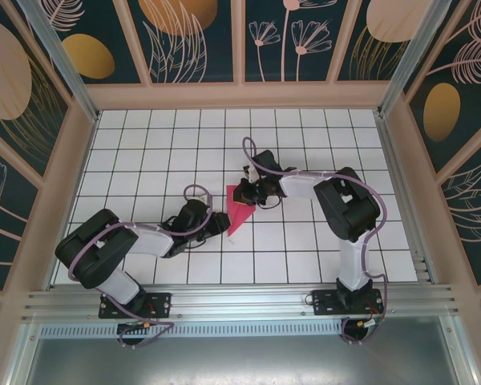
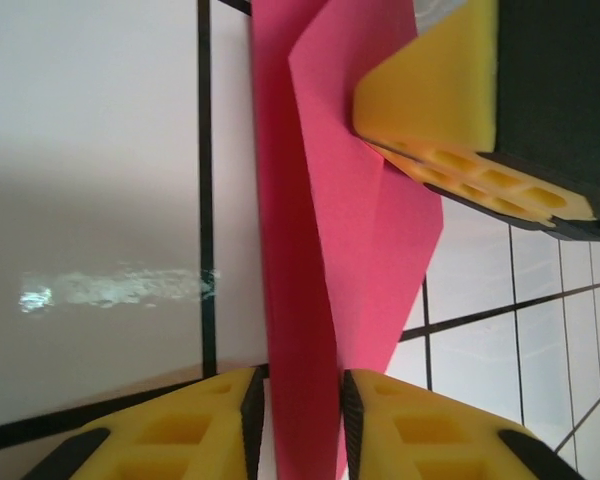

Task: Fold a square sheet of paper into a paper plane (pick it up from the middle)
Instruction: Fourth fold the wing at the center of the table.

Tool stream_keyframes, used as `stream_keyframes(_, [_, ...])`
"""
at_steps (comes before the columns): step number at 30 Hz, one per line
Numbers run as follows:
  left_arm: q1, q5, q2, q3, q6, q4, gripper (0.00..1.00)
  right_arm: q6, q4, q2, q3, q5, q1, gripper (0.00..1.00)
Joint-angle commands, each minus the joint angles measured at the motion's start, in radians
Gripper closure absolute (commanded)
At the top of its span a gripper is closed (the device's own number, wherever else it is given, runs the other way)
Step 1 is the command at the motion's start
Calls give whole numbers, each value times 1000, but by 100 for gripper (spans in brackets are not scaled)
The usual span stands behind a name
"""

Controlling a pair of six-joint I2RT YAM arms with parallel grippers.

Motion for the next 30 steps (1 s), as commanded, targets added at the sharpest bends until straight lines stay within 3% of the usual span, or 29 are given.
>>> stream_keyframes(1, [13,4,-9,35,39,-47,73,9,12,11,21,18,7,88])
stream_keyframes(21, [23,6,51,73,91,-77,87,10,0,-1,15,33,7,88])
stream_keyframes(30, [22,7,65,76,103,-75,88,9,-7,-10,12,46,7,87])
